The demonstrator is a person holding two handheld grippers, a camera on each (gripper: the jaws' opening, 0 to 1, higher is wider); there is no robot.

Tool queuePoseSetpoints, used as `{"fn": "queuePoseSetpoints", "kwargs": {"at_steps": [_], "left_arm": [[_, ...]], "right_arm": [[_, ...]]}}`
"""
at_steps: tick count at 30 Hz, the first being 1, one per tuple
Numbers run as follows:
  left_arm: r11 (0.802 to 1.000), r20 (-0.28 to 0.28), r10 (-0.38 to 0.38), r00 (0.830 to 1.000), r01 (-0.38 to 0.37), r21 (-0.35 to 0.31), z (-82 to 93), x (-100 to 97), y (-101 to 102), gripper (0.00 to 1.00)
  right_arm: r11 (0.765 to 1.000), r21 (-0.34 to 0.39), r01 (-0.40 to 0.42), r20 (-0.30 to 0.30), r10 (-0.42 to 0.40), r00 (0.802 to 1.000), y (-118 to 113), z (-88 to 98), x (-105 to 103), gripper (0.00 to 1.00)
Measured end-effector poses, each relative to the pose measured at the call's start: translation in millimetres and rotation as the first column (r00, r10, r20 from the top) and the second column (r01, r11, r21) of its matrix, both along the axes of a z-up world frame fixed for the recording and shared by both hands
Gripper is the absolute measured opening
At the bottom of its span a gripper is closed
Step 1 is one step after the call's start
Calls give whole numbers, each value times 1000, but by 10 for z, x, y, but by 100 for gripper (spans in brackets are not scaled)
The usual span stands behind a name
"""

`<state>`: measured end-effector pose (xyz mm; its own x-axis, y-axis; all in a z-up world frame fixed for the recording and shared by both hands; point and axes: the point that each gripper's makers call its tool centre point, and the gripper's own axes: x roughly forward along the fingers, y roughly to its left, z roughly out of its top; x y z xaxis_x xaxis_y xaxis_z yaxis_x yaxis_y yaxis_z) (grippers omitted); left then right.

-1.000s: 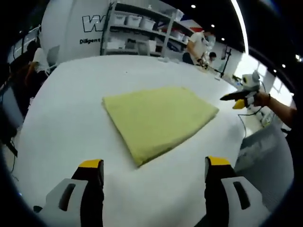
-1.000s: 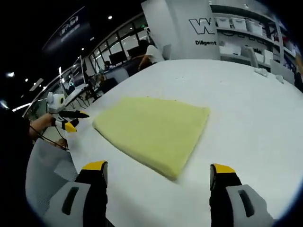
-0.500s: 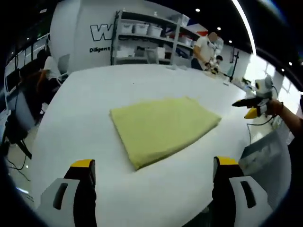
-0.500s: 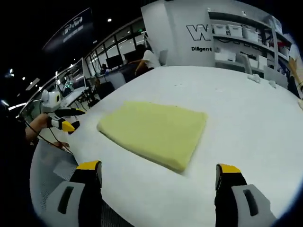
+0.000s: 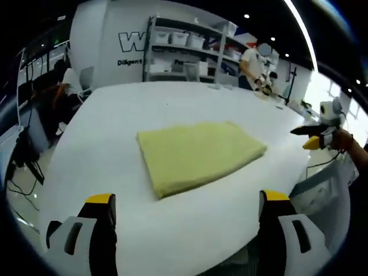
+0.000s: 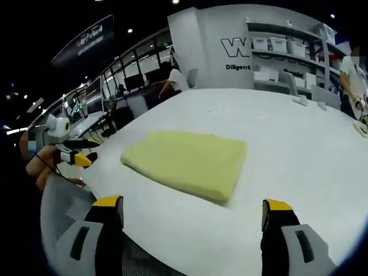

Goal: Fold the garment on the visible template until the final outline fits inside the template.

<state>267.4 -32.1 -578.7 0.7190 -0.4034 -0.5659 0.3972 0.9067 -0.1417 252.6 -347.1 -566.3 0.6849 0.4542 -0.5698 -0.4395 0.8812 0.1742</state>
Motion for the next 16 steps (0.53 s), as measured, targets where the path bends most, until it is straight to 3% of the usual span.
{"fn": "queuePoseSetpoints", "kwargs": {"at_steps": [16], "left_arm": [[1000,-10,13,1000,-12,21,-89,-117,23,99]], "right_arm": [[1000,-2,18,-3,-18,1000,-2,5,-70,99]]}}
